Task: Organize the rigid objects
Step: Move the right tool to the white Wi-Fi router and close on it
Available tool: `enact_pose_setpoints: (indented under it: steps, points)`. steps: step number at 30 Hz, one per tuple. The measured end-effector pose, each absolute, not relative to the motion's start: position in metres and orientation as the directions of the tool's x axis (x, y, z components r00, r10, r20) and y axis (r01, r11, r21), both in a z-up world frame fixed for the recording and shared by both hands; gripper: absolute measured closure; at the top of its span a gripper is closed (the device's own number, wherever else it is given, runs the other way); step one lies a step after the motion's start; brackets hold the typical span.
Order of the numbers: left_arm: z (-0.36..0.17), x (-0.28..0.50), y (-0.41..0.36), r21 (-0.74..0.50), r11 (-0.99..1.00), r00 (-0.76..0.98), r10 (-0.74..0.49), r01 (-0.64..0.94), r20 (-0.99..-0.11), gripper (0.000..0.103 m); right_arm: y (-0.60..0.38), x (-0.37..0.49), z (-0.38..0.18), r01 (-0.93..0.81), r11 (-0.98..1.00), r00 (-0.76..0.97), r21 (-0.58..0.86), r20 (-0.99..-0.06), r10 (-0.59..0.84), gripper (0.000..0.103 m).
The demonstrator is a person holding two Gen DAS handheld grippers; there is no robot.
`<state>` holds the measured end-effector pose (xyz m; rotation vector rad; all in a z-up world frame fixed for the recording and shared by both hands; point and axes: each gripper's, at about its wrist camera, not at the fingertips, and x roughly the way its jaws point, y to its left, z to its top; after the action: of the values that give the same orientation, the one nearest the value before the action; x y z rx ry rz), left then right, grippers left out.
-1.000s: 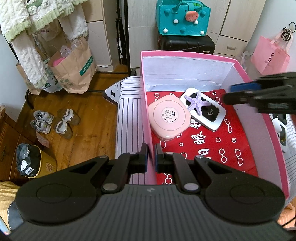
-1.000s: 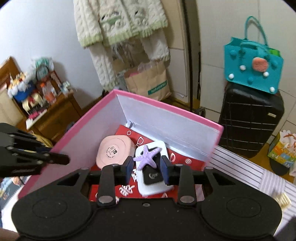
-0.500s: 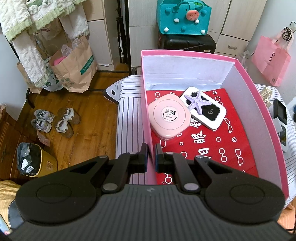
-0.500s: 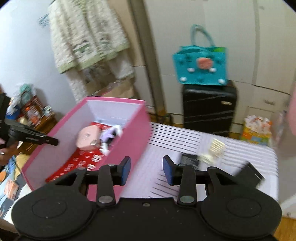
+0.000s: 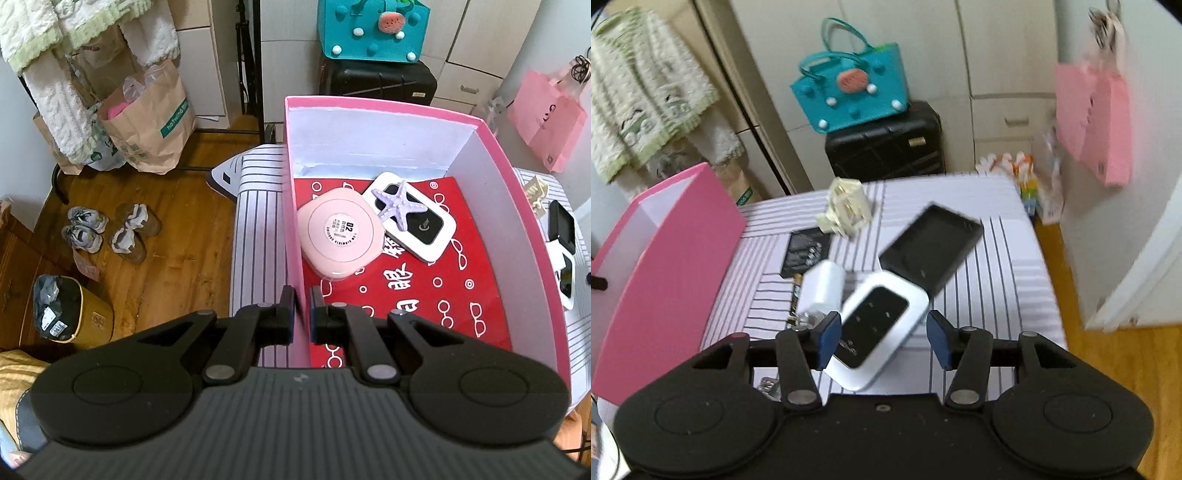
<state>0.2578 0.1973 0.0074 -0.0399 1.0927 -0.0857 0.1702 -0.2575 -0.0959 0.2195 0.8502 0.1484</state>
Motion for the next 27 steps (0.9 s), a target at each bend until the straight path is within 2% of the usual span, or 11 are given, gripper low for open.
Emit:
enact_pose_setpoints:
  steps: [8,10,15,19,21,27]
  points:
    - [0.007,0.257,0.199,-0.084,0.996,0.459,-0.093,0.039,-0.884,0.096,-0.236,0.177,-0.118,-0.111,0.969,0.662,0.221,-0.711,0.238,0.038]
    - [0.008,0.257,0.199,-0.086,0.996,0.459,-0.092,0.035,-0.884,0.096,-0.228,0.180,-0.122,-0.111,0.977,0.664,0.182,-0.717,0.210,0.029]
    - [0.008,0.257,0.199,-0.087,0.996,0.461,-0.090,0.028,-0.883,0.095,-0.217,0.181,-0.129,-0.121,0.985,0.684,0.125,-0.708,0.174,0.017]
    - [0.008,0.256,0.199,-0.092,0.995,0.464,-0.092,0.024,-0.881,0.095,-0.206,0.181,-0.134,-0.136,0.989,0.695,0.057,-0.706,0.136,0.014]
    - [0.008,0.256,0.199,-0.096,0.995,0.466,-0.094,0.019,-0.880,0.095,-0.205,0.180,-0.135,-0.128,0.990,0.699,0.054,-0.703,0.129,0.014]
    - [0.009,0.255,0.200,-0.103,0.995,0.469,-0.099,0.017,-0.878,0.095,-0.219,0.159,-0.131,-0.144,0.985,0.679,0.094,-0.715,0.167,0.030]
